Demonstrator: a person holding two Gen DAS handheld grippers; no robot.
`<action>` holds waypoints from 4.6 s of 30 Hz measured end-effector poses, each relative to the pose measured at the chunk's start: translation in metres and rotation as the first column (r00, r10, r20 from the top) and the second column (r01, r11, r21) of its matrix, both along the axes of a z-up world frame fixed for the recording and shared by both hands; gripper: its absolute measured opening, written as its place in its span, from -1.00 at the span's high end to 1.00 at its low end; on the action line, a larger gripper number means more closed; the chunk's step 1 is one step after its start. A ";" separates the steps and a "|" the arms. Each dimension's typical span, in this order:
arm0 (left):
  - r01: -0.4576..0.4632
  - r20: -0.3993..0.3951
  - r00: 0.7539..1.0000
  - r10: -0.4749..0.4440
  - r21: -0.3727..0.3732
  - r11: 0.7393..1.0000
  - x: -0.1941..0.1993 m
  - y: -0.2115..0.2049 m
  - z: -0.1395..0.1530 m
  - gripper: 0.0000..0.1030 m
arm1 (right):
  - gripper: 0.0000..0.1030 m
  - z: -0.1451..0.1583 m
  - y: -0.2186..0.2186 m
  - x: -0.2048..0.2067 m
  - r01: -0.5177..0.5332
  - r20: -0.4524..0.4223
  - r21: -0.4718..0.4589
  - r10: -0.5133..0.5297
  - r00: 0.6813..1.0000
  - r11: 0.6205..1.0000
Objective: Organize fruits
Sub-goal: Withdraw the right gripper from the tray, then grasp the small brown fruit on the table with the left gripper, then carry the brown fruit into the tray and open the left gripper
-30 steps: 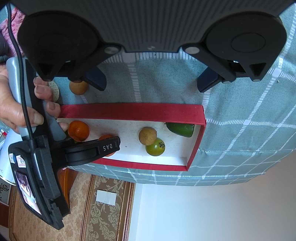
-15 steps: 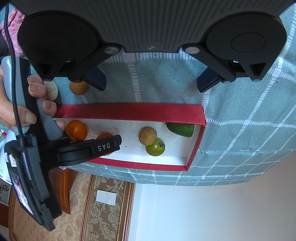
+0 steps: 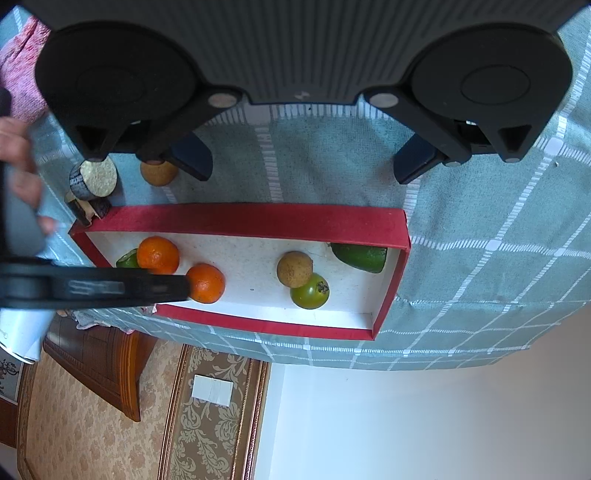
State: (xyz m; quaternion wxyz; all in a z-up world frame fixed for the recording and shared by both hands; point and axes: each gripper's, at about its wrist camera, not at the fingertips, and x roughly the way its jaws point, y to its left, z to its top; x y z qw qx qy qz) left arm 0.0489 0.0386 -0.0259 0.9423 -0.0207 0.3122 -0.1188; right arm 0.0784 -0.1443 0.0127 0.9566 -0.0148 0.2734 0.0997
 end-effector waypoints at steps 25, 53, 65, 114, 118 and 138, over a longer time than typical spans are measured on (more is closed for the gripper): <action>-0.003 0.051 0.999 0.003 -0.006 1.000 -0.016 -0.007 0.004 -1.00 | -0.65 -0.020 -0.111 -0.099 0.219 0.162 0.043 -0.223 0.961 0.975; 0.138 0.097 0.983 -0.153 0.151 0.979 -0.025 -0.083 0.004 -0.33 | -0.71 -0.031 -0.142 -0.081 0.294 -0.034 0.195 -0.293 0.956 0.936; 0.164 0.057 0.983 -0.175 0.156 0.974 -0.021 -0.090 0.000 0.33 | -0.71 -0.032 -0.139 -0.080 0.292 -0.042 0.180 -0.290 0.956 0.939; -0.132 0.083 0.989 0.126 0.061 0.989 0.086 -0.008 0.021 0.54 | -0.71 -0.038 -0.141 -0.073 0.312 -0.073 0.164 -0.304 0.950 0.936; -0.145 0.081 0.987 0.140 0.059 0.988 0.095 -0.004 0.019 0.54 | -0.71 -0.038 -0.141 -0.071 0.313 -0.078 0.161 -0.304 0.950 0.936; -0.132 0.107 0.987 0.122 0.090 0.987 0.084 -0.009 0.022 -0.14 | -0.71 -0.041 -0.140 -0.070 0.314 -0.093 0.152 -0.303 0.948 0.937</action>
